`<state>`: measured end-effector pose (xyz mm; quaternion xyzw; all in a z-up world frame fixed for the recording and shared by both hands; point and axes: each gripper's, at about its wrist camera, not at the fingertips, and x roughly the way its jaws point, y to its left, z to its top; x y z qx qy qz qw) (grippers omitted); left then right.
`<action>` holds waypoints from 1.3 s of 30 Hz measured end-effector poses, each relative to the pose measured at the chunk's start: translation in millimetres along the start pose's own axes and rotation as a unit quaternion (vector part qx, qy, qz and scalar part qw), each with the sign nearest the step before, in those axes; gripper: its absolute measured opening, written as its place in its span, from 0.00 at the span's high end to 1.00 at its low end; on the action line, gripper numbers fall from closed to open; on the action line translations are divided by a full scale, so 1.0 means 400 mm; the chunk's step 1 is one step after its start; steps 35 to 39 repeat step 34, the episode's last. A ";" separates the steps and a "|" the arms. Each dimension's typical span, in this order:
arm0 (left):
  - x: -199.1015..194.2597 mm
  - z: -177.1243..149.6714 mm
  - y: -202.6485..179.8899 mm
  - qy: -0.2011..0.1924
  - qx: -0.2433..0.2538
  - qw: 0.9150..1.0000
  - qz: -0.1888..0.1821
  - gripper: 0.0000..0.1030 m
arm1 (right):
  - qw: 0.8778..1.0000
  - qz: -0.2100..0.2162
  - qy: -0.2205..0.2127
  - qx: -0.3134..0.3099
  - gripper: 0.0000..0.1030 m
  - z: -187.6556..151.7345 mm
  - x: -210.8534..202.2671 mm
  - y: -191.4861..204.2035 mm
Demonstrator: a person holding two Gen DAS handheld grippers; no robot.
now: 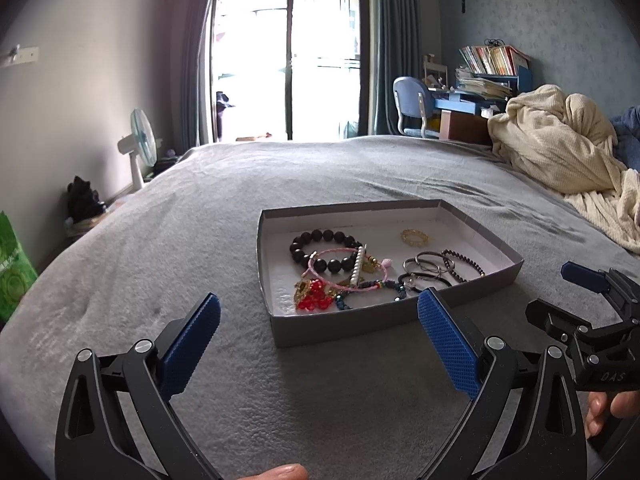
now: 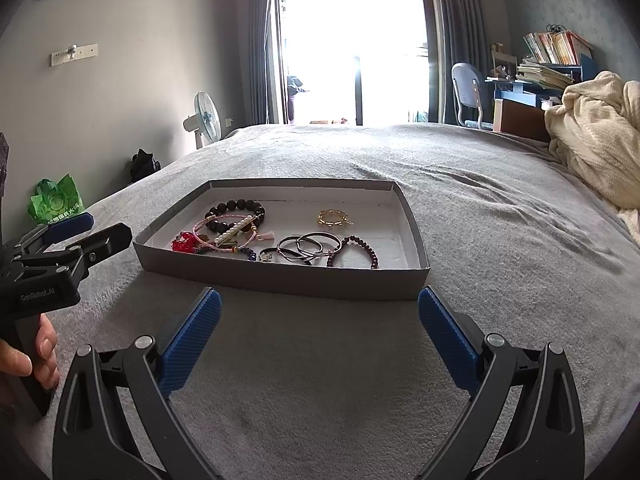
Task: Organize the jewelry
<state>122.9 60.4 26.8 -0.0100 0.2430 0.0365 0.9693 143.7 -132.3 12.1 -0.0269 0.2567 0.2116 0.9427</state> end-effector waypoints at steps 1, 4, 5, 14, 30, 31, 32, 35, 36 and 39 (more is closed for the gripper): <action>0.000 0.000 0.000 0.000 0.000 1.000 0.000 0.05 | 1.000 0.000 0.000 0.000 0.05 0.000 0.000 0.000; 0.000 0.000 0.001 0.000 0.001 1.000 0.000 0.05 | 1.000 0.000 0.000 0.000 0.05 0.000 0.001 0.000; 0.001 0.000 0.002 0.001 0.001 1.000 0.000 0.05 | 1.000 0.000 0.001 0.000 0.05 0.000 0.001 0.001; 0.003 -0.001 0.001 0.002 0.002 1.000 -0.001 0.05 | 1.000 0.000 0.000 -0.003 0.05 0.001 -0.002 0.004; 0.001 -0.003 -0.006 -0.002 0.007 1.000 -0.004 0.05 | 1.000 0.000 0.000 -0.002 0.05 0.001 -0.002 0.003; 0.001 -0.003 -0.007 -0.002 0.007 1.000 -0.004 0.05 | 1.000 0.000 0.000 -0.002 0.05 0.001 -0.002 0.004; 0.001 -0.003 -0.007 -0.001 0.007 1.000 -0.004 0.05 | 1.000 0.000 0.000 -0.001 0.05 0.001 -0.002 0.005; 0.001 -0.003 -0.007 -0.001 0.007 1.000 -0.004 0.05 | 1.000 0.000 0.000 -0.002 0.05 0.002 -0.002 0.003; 0.001 -0.003 -0.007 -0.001 0.007 1.000 -0.004 0.05 | 1.000 0.000 0.000 -0.002 0.05 0.002 -0.002 0.003; 0.001 -0.003 -0.007 -0.001 0.007 1.000 -0.004 0.05 | 1.000 0.000 0.000 -0.002 0.05 0.002 -0.002 0.003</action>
